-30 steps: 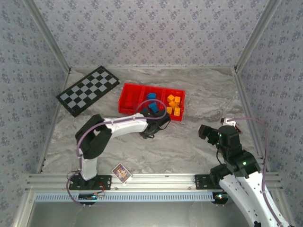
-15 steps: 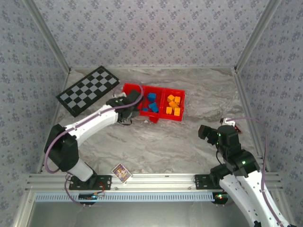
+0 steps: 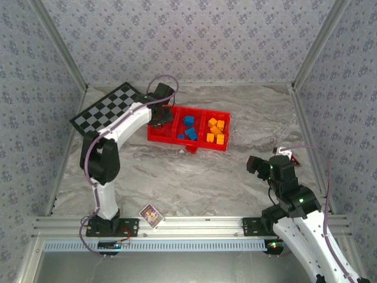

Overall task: Sort the legos into containers by color
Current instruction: Place the lego in the container.

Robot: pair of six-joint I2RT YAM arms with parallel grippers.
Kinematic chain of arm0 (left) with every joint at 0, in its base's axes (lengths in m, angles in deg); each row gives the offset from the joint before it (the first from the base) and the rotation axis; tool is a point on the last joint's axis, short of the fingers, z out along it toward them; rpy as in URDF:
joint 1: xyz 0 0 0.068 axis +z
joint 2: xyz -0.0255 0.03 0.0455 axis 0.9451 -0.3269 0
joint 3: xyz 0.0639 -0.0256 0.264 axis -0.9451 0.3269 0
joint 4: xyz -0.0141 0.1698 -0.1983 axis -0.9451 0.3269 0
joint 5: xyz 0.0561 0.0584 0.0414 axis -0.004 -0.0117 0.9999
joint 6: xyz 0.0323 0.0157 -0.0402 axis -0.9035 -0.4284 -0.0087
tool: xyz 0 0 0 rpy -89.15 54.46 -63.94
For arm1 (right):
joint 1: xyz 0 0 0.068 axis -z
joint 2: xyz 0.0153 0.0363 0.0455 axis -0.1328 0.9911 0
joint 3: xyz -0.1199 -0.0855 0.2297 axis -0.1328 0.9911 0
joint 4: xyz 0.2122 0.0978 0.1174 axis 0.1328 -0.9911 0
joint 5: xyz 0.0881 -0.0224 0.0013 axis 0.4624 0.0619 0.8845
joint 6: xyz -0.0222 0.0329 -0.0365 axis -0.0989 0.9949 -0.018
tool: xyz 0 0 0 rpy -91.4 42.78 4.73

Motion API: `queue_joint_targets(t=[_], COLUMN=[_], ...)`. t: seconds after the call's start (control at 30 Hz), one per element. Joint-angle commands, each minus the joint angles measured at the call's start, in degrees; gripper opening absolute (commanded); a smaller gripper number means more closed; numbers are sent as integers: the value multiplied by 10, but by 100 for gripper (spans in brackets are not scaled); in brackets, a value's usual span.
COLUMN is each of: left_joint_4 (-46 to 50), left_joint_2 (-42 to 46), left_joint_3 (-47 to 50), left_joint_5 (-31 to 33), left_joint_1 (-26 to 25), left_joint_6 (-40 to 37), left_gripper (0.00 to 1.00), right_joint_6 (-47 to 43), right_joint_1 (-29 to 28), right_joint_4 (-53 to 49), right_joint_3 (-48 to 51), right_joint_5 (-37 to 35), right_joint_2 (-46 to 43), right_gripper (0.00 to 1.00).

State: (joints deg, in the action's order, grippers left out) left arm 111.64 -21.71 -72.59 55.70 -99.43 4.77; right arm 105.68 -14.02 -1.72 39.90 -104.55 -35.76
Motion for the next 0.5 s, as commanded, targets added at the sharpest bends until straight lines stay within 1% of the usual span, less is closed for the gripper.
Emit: queue_joint_targets(t=[0.0,0.07,0.2,0.33,0.47], left_joint_4=[38,43,26,7,-5], left_joint_2=[-26,-39,-43,-29,-5], left_joint_3=[-30,-37,-22,2,24], left_joint_5=[-45,-50,-72,-84,-71], left_joint_1=[9,13,21,21,21], left_joint_6=[-49,-48,-34,-33,-27], left_gripper=[29,30,38,58,65], right_joint_6=[11,12,12,11,11], right_joint_1=[-4,-4,-4,-5,-5], right_joint_4=[-6,-8,-7,-6,-6], right_joint_3=[1,0,1,1,1], right_joint_5=[-22,-25,-27,-28,-29], right_joint_2=[1,1,1,5,7], right_gripper=[100,100,100,100,100])
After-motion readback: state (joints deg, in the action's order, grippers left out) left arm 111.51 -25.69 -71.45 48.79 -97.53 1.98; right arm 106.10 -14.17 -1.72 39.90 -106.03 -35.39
